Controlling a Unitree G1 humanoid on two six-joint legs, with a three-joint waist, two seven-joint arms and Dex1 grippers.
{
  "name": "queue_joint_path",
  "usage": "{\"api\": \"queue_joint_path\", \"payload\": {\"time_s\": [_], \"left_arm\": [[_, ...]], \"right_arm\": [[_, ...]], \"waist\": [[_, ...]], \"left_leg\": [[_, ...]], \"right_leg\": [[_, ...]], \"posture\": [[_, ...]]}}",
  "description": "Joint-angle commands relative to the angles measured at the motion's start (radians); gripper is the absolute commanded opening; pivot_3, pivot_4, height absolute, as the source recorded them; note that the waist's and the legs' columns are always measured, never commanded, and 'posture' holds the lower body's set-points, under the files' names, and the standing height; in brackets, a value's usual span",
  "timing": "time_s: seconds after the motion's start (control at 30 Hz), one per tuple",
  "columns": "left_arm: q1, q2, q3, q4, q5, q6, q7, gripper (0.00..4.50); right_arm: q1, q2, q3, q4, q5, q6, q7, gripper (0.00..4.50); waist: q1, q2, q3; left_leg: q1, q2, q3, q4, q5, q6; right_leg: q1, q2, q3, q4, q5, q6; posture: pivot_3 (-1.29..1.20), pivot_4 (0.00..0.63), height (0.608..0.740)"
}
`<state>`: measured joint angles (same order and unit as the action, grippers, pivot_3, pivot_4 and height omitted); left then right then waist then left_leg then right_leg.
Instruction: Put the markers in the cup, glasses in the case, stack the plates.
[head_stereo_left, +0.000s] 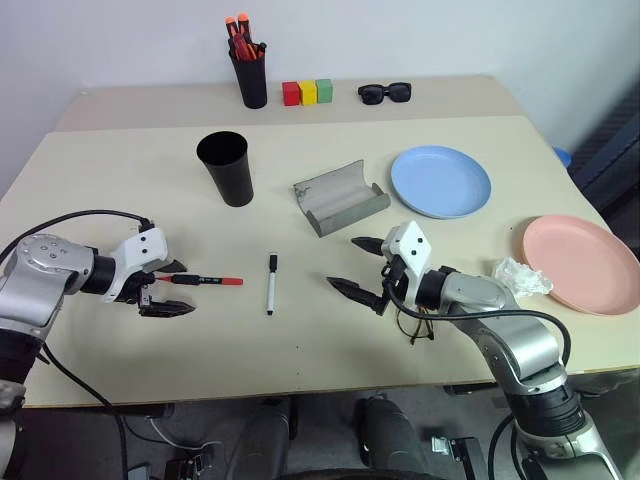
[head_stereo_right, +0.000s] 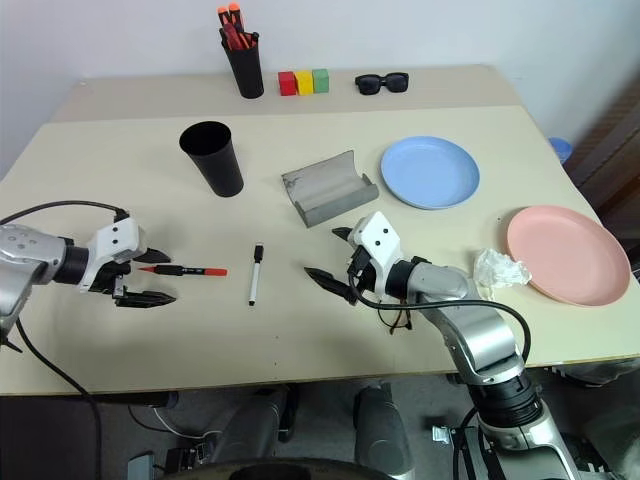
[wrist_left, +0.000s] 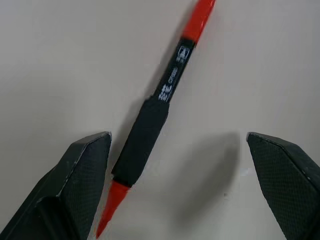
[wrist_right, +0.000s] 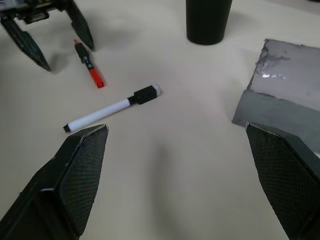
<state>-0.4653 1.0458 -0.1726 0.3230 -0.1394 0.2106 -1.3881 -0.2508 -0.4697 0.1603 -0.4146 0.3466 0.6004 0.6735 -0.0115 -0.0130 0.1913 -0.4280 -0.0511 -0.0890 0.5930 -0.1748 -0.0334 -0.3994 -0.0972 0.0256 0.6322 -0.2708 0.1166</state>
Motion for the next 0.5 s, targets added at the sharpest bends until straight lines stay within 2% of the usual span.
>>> {"api": "queue_joint_path", "payload": {"time_s": [0.03,0.1,0.17,0.37,0.4,0.5], "left_arm": [[-0.058,-0.024,-0.037,0.064,0.042,-0.051,-0.06,4.46],[-0.085,-0.039,-0.058,0.091,0.066,-0.069,-0.085,3.94],[-0.089,-0.043,-0.059,0.103,0.077,-0.09,-0.095,3.2],[-0.062,-0.045,-0.041,0.076,0.074,-0.1,-0.104,0.17],[-0.056,-0.044,-0.038,0.069,0.071,-0.097,-0.105,0.04],[-0.035,-0.035,-0.029,0.046,0.075,-0.099,-0.094,0.04]], "right_arm": [[0.01,-0.018,0.019,-0.048,-0.003,-0.012,0.017,4.5],[0.02,-0.034,0.03,-0.046,-0.014,-0.028,0.03,4.5],[0.026,-0.04,0.037,-0.048,-0.023,-0.037,0.031,4.5],[0.039,-0.048,0.061,-0.061,-0.031,-0.041,0.04,4.5],[0.039,-0.047,0.064,-0.062,-0.031,-0.041,0.041,4.5],[0.036,-0.043,0.072,-0.06,-0.033,-0.042,0.039,4.5]], "waist": [[0.0,0.0,0.0],[0.0,0.0,0.0],[-0.002,0.0,0.0],[-0.006,0.0,0.0],[-0.006,0.0,0.0],[-0.005,0.0,0.0]], "left_leg": [[0.0,0.0,0.001,0.0,0.0,0.0],[0.0,0.0,0.001,0.001,0.0,0.0],[0.0,0.0,0.002,0.001,0.0,0.0],[0.0,0.0,0.002,0.001,0.0,0.0],[0.0,0.0,0.002,0.001,0.0,0.0],[0.001,0.0,0.002,0.002,0.0,0.0]], "right_leg": [[0.0,0.0,0.0,0.0,0.0,0.0],[0.001,0.0,-0.001,0.001,0.0,0.0],[0.001,0.0,-0.001,0.001,0.0,0.0],[0.001,0.0,-0.001,0.002,0.001,0.003],[0.001,0.0,-0.001,0.002,0.001,0.003],[0.001,0.0,-0.001,0.002,0.001,0.003]], "posture": [[0.0,0.15,0.74],[0.0,0.15,0.74],[0.0,0.15,0.74],[0.0,0.15,0.74],[0.0,0.15,0.74],[0.0,0.15,0.74]]}}
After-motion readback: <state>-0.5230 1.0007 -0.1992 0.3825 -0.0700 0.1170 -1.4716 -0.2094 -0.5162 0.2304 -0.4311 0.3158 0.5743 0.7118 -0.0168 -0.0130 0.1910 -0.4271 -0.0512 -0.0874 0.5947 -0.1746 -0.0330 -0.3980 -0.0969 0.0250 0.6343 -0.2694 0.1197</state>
